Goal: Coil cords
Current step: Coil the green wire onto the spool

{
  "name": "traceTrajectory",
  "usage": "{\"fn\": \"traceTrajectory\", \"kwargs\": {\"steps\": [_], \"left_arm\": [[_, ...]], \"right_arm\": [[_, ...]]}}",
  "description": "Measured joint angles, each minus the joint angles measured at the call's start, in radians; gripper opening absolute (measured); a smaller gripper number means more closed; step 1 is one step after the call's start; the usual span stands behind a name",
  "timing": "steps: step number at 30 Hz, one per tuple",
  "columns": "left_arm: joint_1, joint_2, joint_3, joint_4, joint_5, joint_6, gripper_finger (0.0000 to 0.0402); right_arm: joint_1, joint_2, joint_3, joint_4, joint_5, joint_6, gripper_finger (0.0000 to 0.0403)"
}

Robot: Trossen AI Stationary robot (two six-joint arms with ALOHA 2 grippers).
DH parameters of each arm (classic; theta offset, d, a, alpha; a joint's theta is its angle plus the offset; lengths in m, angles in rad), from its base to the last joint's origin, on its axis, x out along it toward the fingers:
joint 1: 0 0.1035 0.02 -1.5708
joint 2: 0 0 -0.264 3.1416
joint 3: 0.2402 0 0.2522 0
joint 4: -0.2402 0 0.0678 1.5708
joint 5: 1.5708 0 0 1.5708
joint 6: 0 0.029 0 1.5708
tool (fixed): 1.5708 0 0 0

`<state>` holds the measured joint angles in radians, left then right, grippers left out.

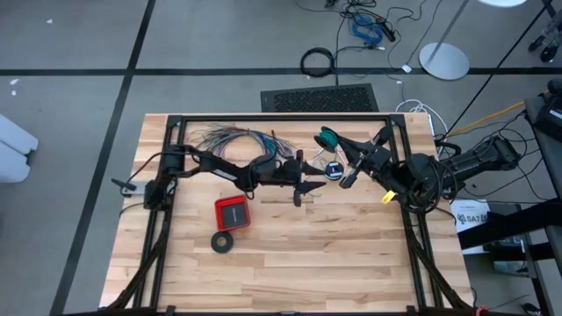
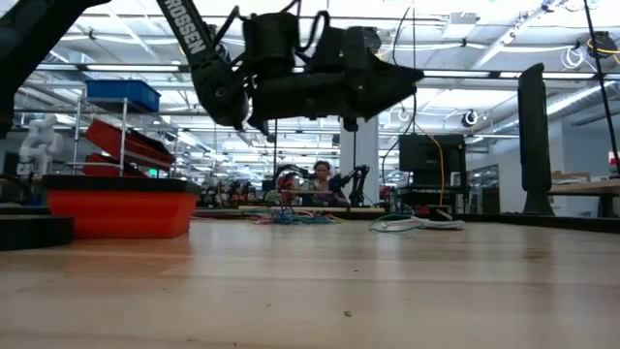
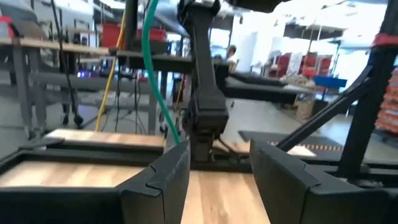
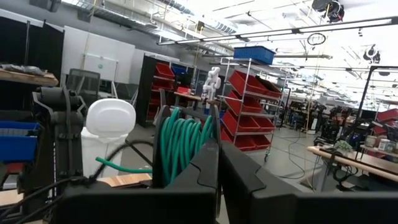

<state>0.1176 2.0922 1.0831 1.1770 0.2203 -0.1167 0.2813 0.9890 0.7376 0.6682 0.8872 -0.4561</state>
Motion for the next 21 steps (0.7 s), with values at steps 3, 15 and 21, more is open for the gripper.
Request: {"fn": "traceTrajectory", "kwargs": {"steps": [3, 15, 21], "left_arm": [[0.001, 0.0, 0.02, -0.03, -0.004, 0.024, 0.0175], [0.033, -0.001, 0.018, -0.05, -0.065, 0.013, 0.0175], [0.036, -0.001, 0.018, -0.143, 0.048, -0.085, 0.0175]], "right_arm": [[0.0, 0.0, 0.0, 0.0, -0.003, 0.0, 0.0], [0.002, 0.0, 0.0, -0.019, -0.003, 0.024, 0.0], [0.002, 0.0, 0.0, -0.024, -0.003, 0.026, 0.0]]}}
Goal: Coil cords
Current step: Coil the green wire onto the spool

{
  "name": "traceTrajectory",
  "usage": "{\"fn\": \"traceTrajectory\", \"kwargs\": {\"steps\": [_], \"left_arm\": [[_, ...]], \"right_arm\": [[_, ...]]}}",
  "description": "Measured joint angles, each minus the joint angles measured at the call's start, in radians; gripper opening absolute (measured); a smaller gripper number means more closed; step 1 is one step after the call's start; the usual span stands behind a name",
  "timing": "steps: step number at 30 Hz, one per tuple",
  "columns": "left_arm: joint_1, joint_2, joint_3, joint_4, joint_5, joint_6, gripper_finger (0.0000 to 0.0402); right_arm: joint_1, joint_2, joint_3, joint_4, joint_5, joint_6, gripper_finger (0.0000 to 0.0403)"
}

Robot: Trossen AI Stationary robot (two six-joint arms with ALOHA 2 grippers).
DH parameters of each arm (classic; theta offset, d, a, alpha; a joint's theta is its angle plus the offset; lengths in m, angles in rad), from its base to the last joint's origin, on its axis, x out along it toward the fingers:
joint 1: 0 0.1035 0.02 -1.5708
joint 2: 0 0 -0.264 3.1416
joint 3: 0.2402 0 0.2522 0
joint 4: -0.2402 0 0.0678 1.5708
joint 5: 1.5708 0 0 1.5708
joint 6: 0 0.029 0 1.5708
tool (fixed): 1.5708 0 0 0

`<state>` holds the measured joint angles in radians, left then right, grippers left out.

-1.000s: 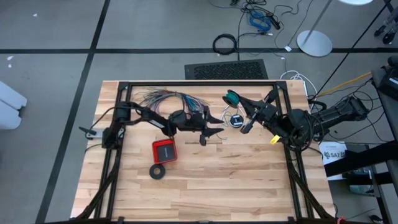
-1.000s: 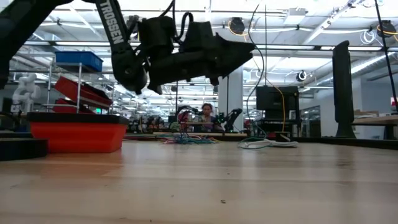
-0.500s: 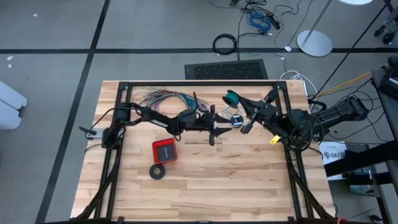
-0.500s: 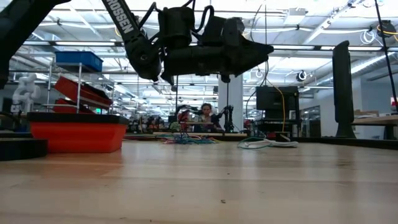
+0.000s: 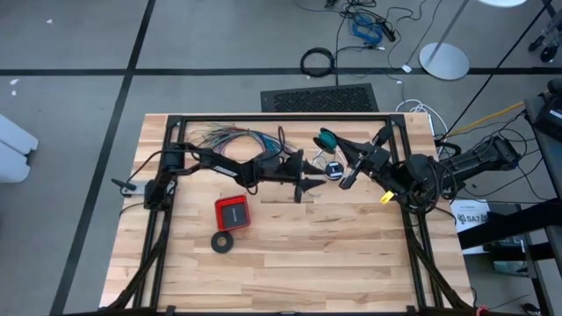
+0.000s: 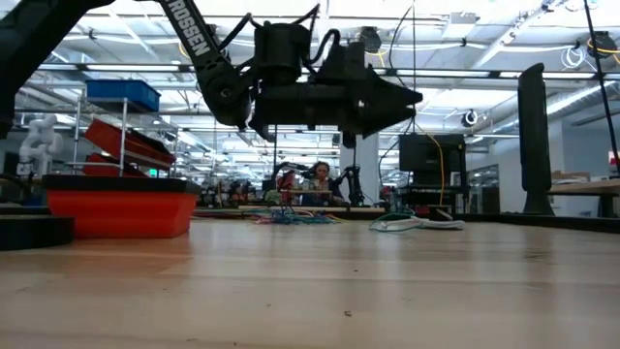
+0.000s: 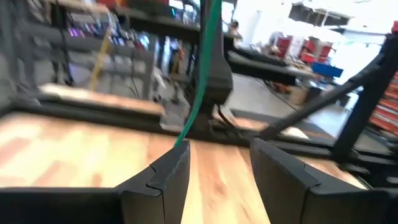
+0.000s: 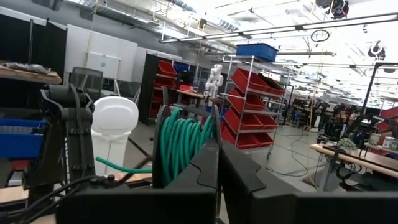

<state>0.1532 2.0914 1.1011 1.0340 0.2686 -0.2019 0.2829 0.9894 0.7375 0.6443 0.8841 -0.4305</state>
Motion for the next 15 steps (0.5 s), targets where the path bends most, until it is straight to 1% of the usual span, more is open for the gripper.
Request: {"fn": "traceTrajectory", "kwargs": {"steps": [4, 9, 11, 15], "left_arm": [[0.001, 0.0, 0.0, -0.038, 0.049, -0.052, 0.0175], [0.007, -0.025, -0.001, -0.099, 0.056, -0.068, 0.0175], [0.011, -0.055, -0.001, -0.155, 0.049, -0.023, 0.0175], [0.017, -0.126, -0.001, -0.281, -0.011, 0.091, 0.0175]], "right_arm": [[0.0, 0.0, 0.0, -0.008, 0.0, 0.0, 0.0], [0.0, 0.0, 0.0, -0.02, 0.0, 0.0, 0.0], [0.0, 0.0, 0.0, -0.029, 0.0, 0.0, 0.0], [0.0, 0.0, 0.0, -0.041, 0.0, 0.0, 0.0]]}}
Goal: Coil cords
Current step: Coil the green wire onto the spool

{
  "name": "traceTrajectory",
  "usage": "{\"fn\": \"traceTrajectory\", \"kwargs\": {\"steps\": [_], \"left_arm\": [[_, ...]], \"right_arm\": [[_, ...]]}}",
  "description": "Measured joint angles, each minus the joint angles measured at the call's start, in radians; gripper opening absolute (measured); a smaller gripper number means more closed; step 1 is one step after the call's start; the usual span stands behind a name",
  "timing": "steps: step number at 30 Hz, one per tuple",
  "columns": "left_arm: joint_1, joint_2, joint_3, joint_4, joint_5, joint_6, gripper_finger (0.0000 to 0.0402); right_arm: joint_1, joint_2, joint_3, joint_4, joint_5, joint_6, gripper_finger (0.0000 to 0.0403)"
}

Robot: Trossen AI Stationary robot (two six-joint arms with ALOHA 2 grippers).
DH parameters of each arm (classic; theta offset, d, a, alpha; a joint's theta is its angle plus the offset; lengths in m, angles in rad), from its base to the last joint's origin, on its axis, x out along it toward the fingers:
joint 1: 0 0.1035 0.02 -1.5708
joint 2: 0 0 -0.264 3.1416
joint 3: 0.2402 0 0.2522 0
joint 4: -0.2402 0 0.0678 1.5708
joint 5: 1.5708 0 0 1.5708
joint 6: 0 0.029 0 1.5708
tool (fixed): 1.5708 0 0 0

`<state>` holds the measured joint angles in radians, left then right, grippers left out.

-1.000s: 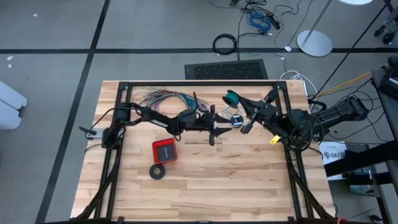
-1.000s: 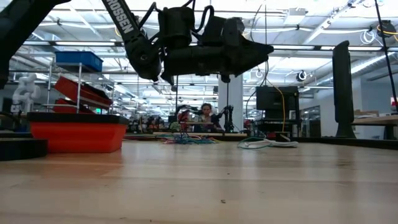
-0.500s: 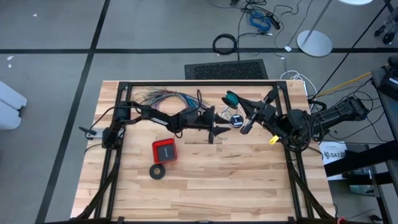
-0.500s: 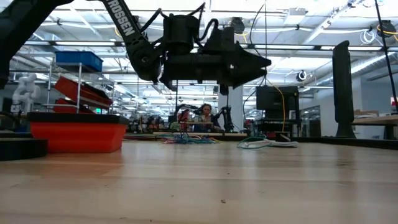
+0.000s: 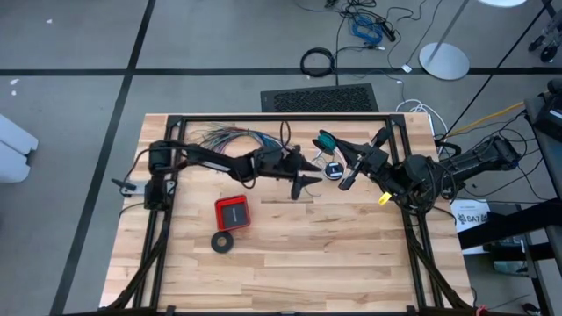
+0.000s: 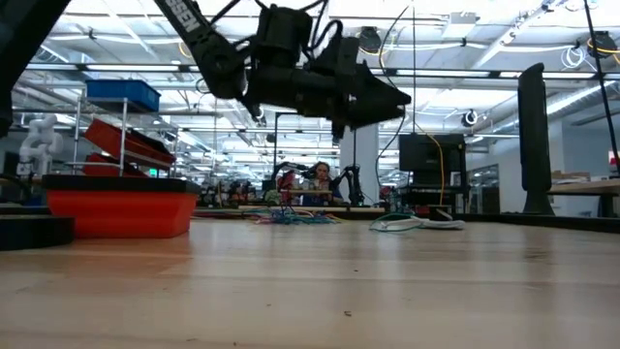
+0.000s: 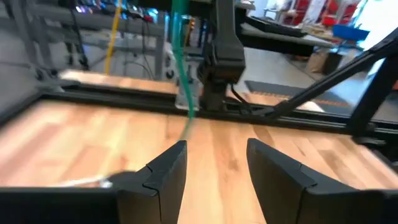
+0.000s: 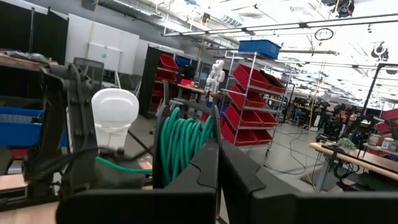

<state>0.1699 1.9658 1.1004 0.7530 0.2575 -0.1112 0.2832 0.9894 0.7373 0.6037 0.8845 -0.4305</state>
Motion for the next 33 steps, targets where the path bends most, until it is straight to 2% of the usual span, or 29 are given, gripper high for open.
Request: {"fn": "traceTrajectory", "kwargs": {"steps": [8, 15, 18, 24, 33], "left_arm": [[0.0, -0.082, 0.0, -0.125, -0.081, 0.124, 0.0175], [0.0, -0.083, 0.0, -0.131, -0.109, 0.156, 0.0174], [0.0, -0.083, 0.0, -0.124, -0.113, 0.177, 0.0155], [-0.001, -0.083, 0.0, -0.077, -0.098, 0.185, 0.0088], [-0.006, -0.083, 0.0, -0.059, -0.083, 0.196, 0.0071]], "right_arm": [[0.0, 0.0, 0.0, -0.004, 0.0, -0.005, 0.0], [0.0, 0.0, 0.0, -0.004, 0.0, -0.018, 0.0], [0.0, 0.0, 0.0, -0.004, 0.0, -0.018, 0.0], [0.0, 0.0, 0.0, -0.004, 0.0, -0.024, 0.0], [0.0, 0.0, 0.0, -0.004, 0.0, -0.026, 0.0]]}}
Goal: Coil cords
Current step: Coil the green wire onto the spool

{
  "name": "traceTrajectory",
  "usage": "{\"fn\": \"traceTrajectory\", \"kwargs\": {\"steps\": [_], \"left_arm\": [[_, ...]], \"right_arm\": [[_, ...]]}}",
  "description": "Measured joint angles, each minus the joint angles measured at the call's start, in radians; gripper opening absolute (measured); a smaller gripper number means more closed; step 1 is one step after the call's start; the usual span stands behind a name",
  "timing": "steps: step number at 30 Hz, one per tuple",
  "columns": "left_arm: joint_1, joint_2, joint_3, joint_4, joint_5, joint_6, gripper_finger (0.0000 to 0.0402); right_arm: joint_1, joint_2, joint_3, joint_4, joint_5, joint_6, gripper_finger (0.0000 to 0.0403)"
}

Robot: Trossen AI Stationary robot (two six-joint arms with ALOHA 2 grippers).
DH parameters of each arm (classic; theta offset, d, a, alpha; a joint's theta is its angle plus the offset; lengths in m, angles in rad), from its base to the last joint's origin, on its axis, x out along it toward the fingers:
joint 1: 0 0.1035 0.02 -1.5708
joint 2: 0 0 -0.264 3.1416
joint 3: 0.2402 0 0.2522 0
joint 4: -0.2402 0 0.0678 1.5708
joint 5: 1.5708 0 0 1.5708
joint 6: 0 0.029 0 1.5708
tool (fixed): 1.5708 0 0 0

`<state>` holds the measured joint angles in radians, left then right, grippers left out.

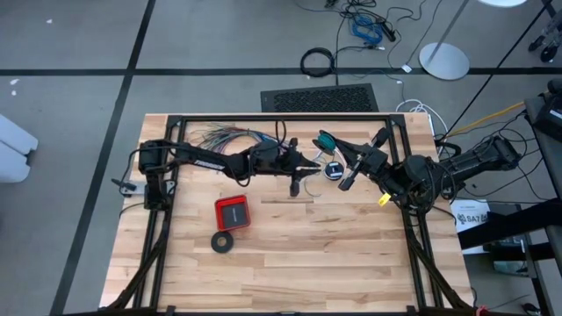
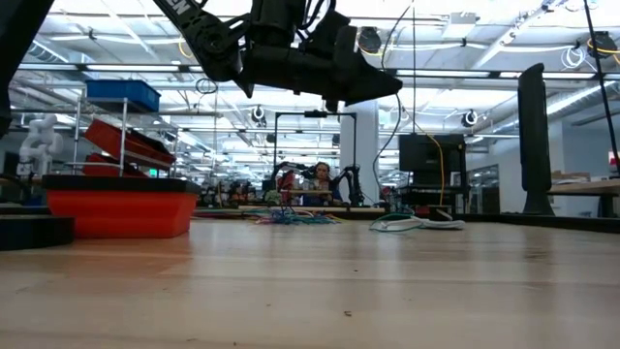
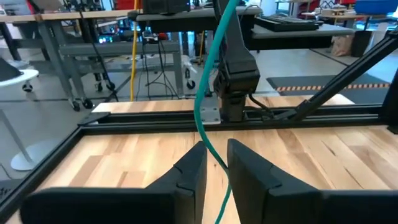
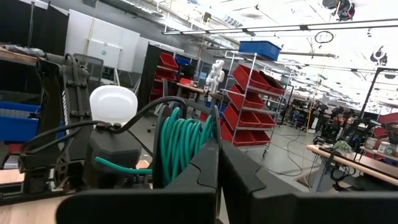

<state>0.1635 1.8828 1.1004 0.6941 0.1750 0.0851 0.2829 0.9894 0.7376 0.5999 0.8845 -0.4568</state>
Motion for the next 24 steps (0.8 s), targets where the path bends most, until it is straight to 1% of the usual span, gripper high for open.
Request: {"fn": "traceTrajectory", "kwargs": {"steps": [2, 5, 6, 9, 11, 12, 14, 18, 24], "left_arm": [[0.0, 0.0, 0.0, 0.0, -0.016, 0.001, 0.0058], [0.006, 0.0, 0.0, 0.0, -0.03, 0.016, 0.0018], [0.01, 0.0, 0.0, 0.001, -0.032, 0.027, 0.0011], [0.028, 0.0, 0.0, 0.009, -0.066, 0.05, 0.0008], [0.05, 0.0, 0.0, 0.009, -0.072, 0.06, 0.0005], [0.063, 0.0, 0.0, 0.009, -0.071, 0.056, 0.0004], [0.092, 0.0, 0.0, 0.006, -0.068, 0.053, 0.0003], [0.134, -0.001, 0.0, -0.013, -0.036, 0.052, 0.0002], [0.166, -0.032, 0.008, -0.074, -0.007, 0.056, 0.0001]], "right_arm": [[0.0, 0.0, 0.0, 0.0, 0.0, 0.001, 0.0], [0.0, 0.0, 0.0, 0.0, -0.001, 0.024, 0.0], [0.0, 0.0, 0.0, 0.0, -0.003, 0.038, 0.0], [0.0, 0.0, 0.0, -0.015, -0.071, 0.076, 0.0], [0.0, 0.0, 0.0, -0.034, -0.123, 0.096, 0.0], [0.001, 0.0, 0.0, -0.047, -0.131, 0.113, 0.0], [0.001, -0.002, 0.0, -0.095, -0.127, 0.144, 0.0], [0.0, -0.022, 0.0, -0.254, -0.118, 0.227, 0.0], [0.0, -0.035, 0.0, -0.45, -0.019, 0.312, 0.0]]}}
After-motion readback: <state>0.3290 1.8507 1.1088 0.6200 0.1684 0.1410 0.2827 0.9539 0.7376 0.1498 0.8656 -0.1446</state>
